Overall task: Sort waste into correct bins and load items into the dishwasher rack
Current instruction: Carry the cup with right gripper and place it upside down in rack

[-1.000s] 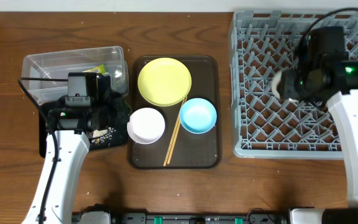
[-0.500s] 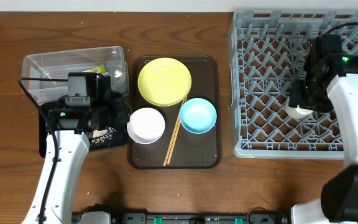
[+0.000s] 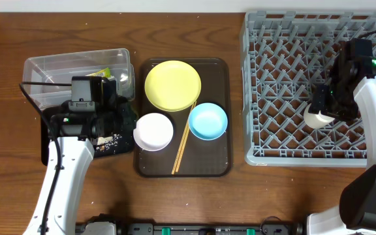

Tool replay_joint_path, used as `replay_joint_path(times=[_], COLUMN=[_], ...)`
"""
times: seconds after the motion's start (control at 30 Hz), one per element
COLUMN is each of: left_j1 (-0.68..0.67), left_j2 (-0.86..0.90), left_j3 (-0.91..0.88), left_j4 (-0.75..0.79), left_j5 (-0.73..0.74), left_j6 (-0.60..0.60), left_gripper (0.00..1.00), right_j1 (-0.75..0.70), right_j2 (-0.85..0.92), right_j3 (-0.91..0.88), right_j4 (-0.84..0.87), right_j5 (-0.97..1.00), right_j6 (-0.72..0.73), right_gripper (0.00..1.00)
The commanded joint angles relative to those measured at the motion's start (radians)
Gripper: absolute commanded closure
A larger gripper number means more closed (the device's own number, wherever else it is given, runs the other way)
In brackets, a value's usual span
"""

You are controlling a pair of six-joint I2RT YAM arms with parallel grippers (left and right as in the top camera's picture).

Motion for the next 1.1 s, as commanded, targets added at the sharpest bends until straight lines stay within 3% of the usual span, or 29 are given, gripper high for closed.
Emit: replay_joint_path(times=[0.0, 0.5, 1.07], left_j1=[0.005, 0.005, 0.005], left_j2=[-0.005, -0.005, -0.005], left_j3=[0.004, 0.004, 0.004], left_j4=[-0.004, -0.005, -0.010], left_j5=[-0.010, -0.010, -0.010], left_j6=[0.013, 0.013, 0.013], left_gripper=[0.65, 0.65, 0.65], right_j1=[-0.012, -0.106, -0.116], right_j2=[-0.004, -0.004, -0.005], right_j3=[0.000, 0.000, 0.025], right_j4=[0.002, -0.023, -0.036], right_j5=[0.031, 0.021, -0.056], right_j6=[0.003, -0.009, -0.050], right_gripper=[0.99, 0.99, 0.99])
